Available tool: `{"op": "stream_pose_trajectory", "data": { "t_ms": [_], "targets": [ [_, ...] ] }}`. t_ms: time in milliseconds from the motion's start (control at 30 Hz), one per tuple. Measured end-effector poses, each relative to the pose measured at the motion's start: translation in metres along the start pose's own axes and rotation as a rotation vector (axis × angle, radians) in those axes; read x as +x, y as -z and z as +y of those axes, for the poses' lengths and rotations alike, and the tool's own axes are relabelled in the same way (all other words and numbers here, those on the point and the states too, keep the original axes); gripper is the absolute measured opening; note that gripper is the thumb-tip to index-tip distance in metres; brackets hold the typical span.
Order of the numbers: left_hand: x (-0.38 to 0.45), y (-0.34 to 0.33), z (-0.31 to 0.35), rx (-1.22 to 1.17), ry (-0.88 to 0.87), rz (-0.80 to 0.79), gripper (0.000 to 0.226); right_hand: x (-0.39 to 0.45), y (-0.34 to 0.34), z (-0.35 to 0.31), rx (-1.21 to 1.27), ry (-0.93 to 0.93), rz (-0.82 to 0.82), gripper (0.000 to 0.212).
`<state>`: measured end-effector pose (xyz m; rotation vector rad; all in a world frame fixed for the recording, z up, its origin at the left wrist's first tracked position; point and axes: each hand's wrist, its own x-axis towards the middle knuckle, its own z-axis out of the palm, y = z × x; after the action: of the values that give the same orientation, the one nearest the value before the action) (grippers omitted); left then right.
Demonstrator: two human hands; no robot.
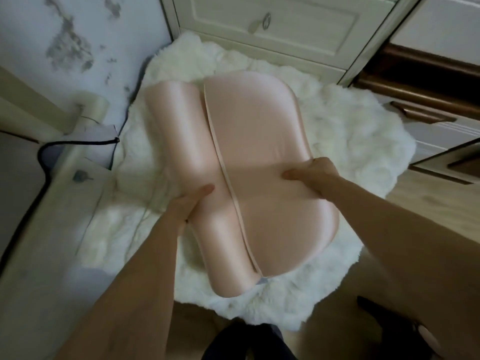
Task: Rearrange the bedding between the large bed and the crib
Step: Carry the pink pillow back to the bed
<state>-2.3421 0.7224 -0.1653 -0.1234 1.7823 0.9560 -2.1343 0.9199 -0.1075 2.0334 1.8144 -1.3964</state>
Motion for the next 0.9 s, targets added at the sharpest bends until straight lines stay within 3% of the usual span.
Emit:
{"op": "stream_pose_trajectory", "data": {
  "t_ms": [100, 233, 333, 500, 667, 800, 900],
  "targets": [
    [-0.033, -0.035, 0.004, -0.013, -0.067, 0.029, 0.083, -0.024, 0.038, -0.008, 0.013, 0.06, 0.044, 0.035],
    [-0.103, -0.096, 0.04, 0.135, -0.171, 0.061, 0.06, -0.08, 0.079, -0.01, -0.085, 0.161, 0.169, 0.022],
    [-0.151, -0.131, 0.074, 0.205, -0.209, 0.033, 0.093, -0.119, 0.134, 0.0, -0.12, 0.17, 0.286, 0.014],
    [-0.236, -0.195, 0.111, 0.326, -0.322, -0.06, 0.102, -0.174, 0.246, 0.051, -0.058, 0.133, 0.438, 0.025],
    [-0.333, -0.317, 0.124, 0.567, -0.534, -0.193, 0.098, -0.227, 0.358, 0.136, -0.046, 0.089, 0.673, 0.024],
    [-0.408, -0.428, 0.121, 0.773, -0.73, -0.241, 0.056, -0.251, 0.437, 0.219, 0.094, 0.03, 0.816, 0.023],
    [-0.467, -0.52, 0.114, 0.969, -0.944, -0.192, 0.044, -0.269, 0.495, 0.282, 0.192, -0.008, 0.936, 0.024]
  ]
}}
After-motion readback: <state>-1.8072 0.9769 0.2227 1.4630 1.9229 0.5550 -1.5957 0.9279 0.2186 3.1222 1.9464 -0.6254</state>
